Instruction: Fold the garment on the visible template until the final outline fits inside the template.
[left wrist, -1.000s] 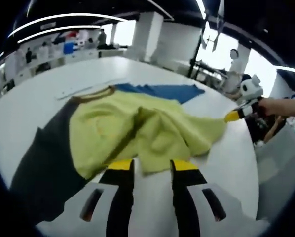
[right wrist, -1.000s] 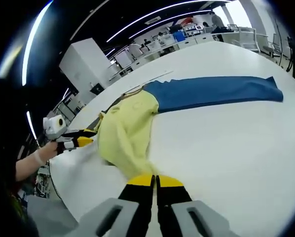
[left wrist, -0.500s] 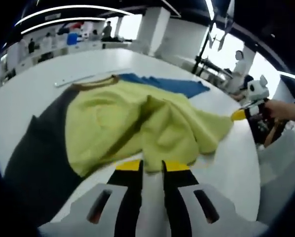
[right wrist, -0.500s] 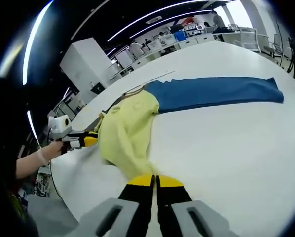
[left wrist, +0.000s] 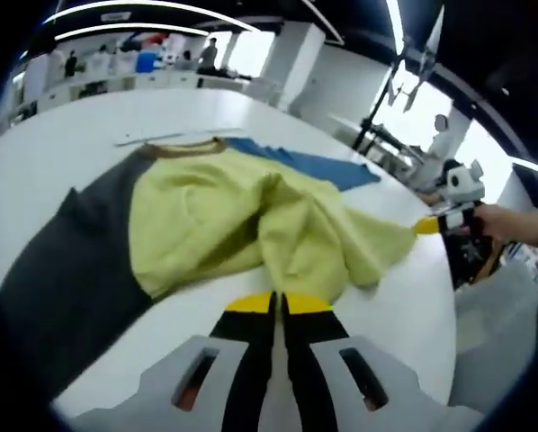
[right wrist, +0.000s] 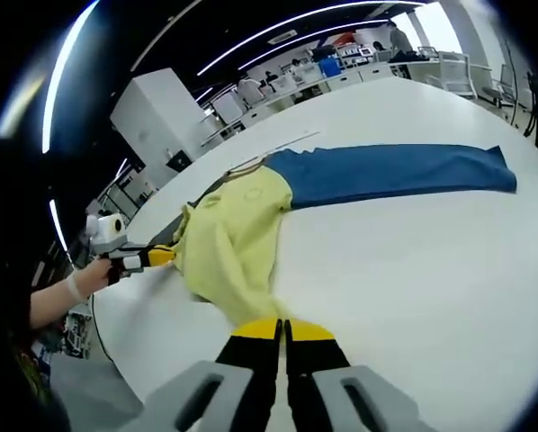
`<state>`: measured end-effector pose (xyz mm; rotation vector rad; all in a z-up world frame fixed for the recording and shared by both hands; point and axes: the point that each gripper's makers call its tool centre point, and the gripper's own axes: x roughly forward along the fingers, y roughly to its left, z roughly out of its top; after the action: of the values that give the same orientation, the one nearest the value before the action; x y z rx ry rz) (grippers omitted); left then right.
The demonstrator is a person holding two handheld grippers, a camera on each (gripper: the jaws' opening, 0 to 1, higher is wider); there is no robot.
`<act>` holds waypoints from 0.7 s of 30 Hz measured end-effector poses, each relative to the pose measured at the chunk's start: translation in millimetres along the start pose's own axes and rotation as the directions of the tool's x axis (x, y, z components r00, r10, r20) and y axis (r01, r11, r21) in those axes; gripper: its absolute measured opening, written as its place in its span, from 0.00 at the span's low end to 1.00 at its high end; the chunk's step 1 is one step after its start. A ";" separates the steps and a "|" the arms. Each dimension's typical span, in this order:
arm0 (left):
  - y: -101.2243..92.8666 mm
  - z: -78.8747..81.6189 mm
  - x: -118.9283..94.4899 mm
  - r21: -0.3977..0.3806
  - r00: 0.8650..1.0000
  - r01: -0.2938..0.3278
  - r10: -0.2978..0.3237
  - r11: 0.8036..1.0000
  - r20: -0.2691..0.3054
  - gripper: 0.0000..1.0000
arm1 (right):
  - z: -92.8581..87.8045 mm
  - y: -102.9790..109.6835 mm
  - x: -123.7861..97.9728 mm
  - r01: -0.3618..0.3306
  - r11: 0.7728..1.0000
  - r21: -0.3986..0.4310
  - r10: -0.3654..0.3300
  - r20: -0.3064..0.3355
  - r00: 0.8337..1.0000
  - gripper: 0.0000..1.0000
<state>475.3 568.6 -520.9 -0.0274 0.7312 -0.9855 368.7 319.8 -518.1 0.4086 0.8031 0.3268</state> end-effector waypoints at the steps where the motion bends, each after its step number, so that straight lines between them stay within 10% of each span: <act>1: -1.0 -1.2 -3.8 0.000 1.000 -0.002 0.002 1.000 0.003 0.00 | 0.5 0.9 -0.7 0.000 1.000 -0.001 0.000 0.000 1.000 0.00; 21: 2.0 -49.6 -110.5 -0.144 0.994 -0.093 0.100 0.985 0.043 0.00 | 1.1 10.9 -12.2 -0.017 1.000 -0.013 0.017 0.009 1.000 0.00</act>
<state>411.2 669.0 -498.8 -0.1389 0.7481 -0.8362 360.2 323.8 -504.6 0.4052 0.7886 0.3456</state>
